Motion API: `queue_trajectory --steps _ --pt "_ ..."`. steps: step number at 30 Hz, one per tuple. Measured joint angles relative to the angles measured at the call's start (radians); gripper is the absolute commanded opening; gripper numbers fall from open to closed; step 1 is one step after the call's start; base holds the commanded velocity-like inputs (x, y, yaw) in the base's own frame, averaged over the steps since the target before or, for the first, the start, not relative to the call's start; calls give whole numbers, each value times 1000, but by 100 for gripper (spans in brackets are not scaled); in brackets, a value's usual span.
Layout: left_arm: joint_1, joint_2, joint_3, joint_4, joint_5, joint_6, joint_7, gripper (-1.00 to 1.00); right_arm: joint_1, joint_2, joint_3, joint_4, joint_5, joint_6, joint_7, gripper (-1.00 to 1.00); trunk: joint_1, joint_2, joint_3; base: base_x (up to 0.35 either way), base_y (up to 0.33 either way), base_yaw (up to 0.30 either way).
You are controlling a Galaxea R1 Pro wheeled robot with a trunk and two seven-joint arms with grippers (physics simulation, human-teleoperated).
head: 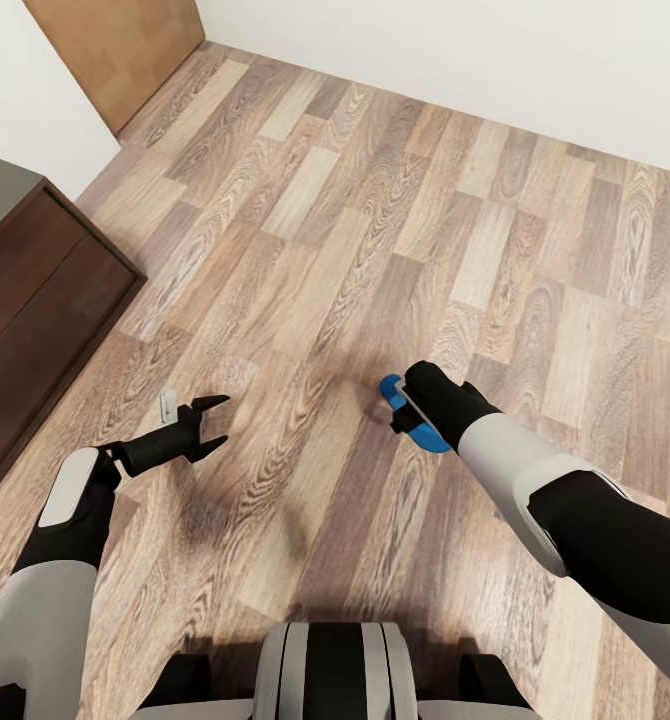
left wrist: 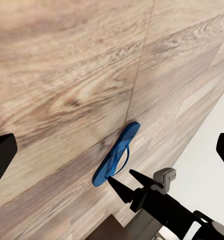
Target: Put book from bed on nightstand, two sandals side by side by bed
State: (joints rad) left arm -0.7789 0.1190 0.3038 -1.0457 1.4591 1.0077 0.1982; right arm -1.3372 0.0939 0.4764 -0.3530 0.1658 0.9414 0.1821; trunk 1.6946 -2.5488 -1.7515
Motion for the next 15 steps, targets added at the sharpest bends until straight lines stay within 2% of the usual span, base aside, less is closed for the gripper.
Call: queue_trajectory --steps 15 --pt "0 1 0 0 0 0 0 100 0 0 0 0 0 0 0 100 0 0 0 0 0 0"
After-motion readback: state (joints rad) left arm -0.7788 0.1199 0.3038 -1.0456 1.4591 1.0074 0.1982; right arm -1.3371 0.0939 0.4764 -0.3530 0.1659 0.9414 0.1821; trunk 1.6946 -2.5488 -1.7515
